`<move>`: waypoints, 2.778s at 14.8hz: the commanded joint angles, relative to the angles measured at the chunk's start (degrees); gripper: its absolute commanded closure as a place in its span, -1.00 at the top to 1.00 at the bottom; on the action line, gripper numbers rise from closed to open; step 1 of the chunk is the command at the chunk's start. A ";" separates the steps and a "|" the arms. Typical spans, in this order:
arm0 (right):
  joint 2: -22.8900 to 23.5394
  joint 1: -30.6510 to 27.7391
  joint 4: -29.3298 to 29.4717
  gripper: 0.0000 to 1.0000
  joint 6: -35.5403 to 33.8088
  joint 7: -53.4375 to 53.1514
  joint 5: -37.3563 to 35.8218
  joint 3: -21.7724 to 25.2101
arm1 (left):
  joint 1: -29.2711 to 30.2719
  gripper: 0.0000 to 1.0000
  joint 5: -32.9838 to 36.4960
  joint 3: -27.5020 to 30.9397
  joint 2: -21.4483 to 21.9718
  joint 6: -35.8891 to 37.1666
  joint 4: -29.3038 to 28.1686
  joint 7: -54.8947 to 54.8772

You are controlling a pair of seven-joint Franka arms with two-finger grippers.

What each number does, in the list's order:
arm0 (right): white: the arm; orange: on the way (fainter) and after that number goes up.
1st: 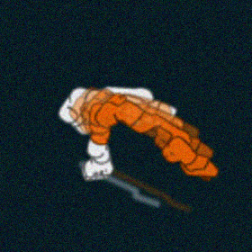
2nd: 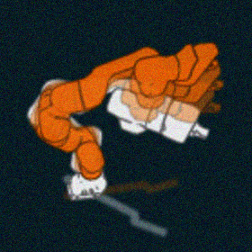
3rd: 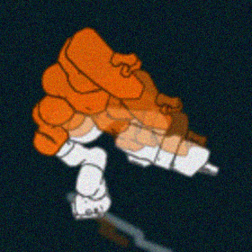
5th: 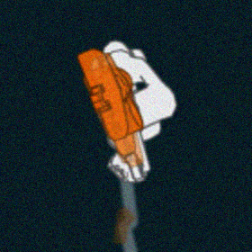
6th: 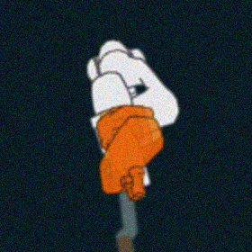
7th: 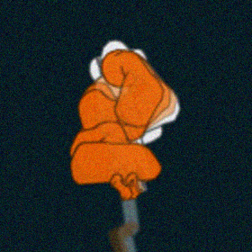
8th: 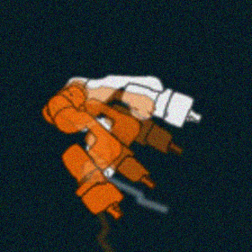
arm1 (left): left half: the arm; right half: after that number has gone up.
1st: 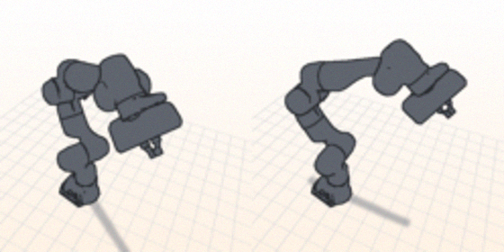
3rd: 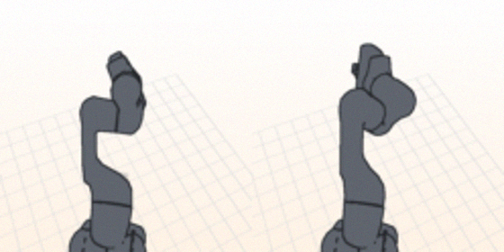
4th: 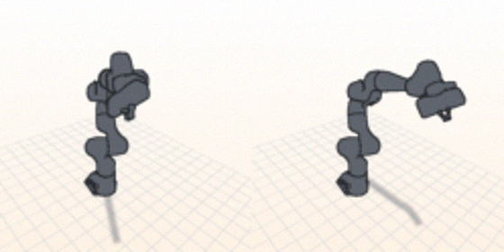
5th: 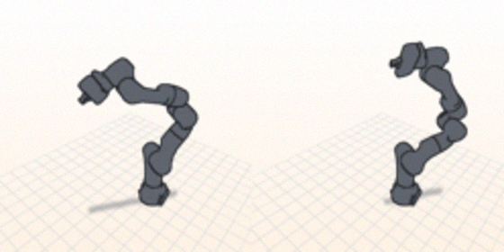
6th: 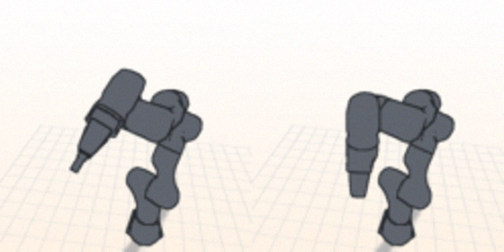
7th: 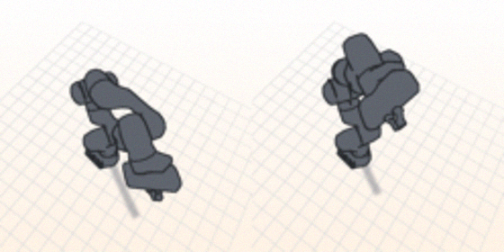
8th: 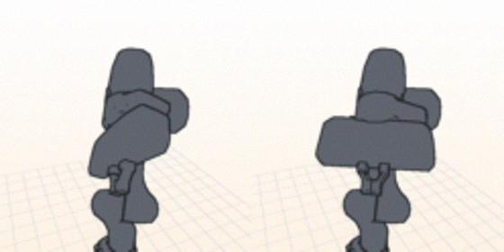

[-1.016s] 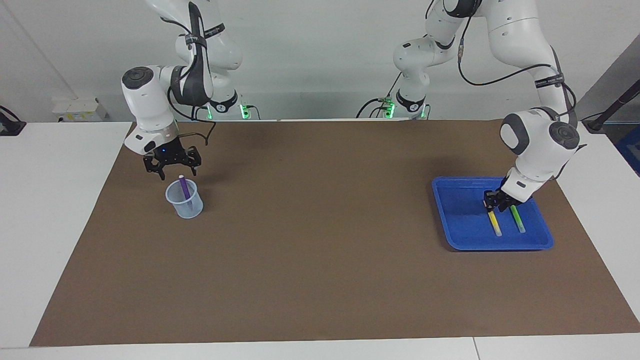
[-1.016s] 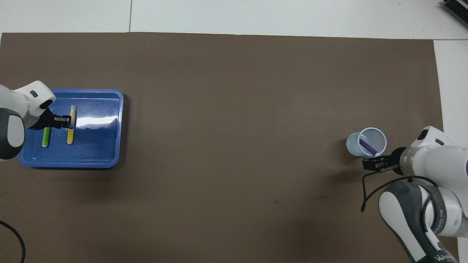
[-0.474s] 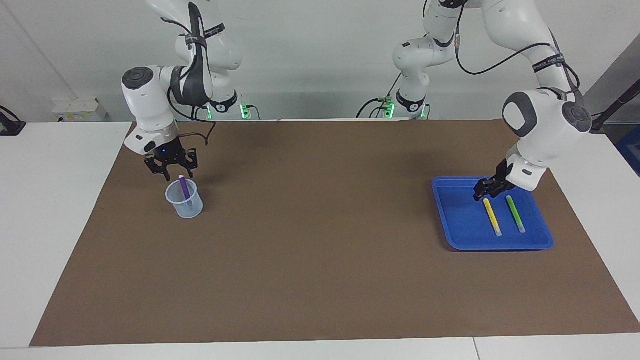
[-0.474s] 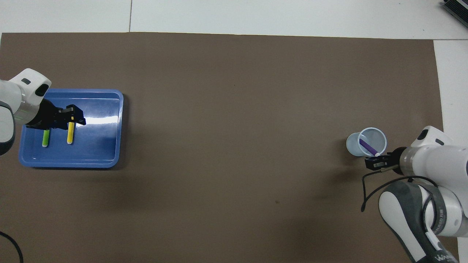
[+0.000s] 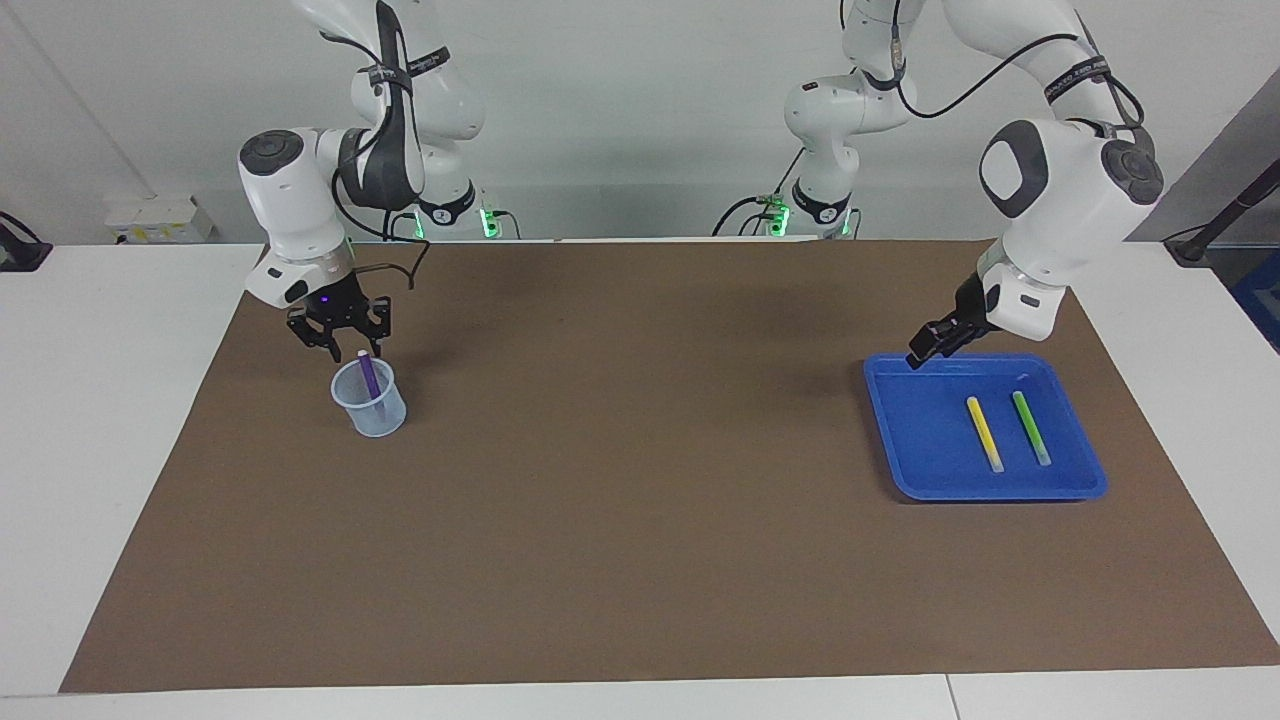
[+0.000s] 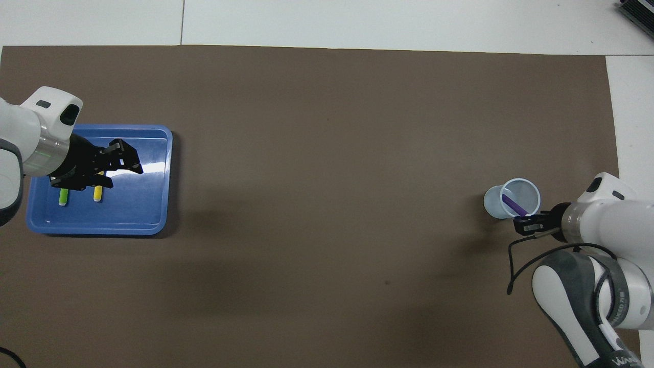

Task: Right arm passes pens to left for tray arrangement
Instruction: 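Grasp the purple pen with the right gripper while the left gripper rises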

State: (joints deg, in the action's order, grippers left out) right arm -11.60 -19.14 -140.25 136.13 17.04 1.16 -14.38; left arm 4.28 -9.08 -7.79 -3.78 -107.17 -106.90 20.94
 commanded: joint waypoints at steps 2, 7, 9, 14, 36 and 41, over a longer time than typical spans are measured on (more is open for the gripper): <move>0.00 -0.37 0.85 0.24 -0.34 -2.00 -1.25 -0.65 | -3.83 0.44 -0.58 0.67 0.53 1.26 -0.15 5.07; 1.49 -0.10 1.56 0.13 1.67 -2.89 -1.43 -0.65 | -5.16 0.50 -0.58 0.67 0.97 1.35 -0.42 6.21; 1.67 -0.10 1.65 0.13 1.95 -2.97 -1.43 -0.65 | -5.25 0.54 -0.58 0.67 0.97 1.87 -0.42 6.39; 1.58 -0.02 1.56 0.07 1.51 -3.94 -1.43 -0.74 | -5.25 0.58 -0.58 0.49 1.94 2.49 -0.33 7.36; 0.96 0.07 1.65 -0.86 -2.01 -3.85 -1.43 -0.74 | -8.23 0.64 -0.58 0.31 4.14 3.64 -0.42 11.57; 1.23 -0.02 3.13 -1.00 -3.67 -3.85 -1.43 -0.74 | -8.94 0.65 -0.58 0.31 4.22 3.72 -0.51 13.24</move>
State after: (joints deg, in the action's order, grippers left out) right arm -10.67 -18.94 -139.03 134.81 14.85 1.15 -14.73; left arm -3.68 -9.13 -8.08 -0.64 -104.60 -106.89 32.95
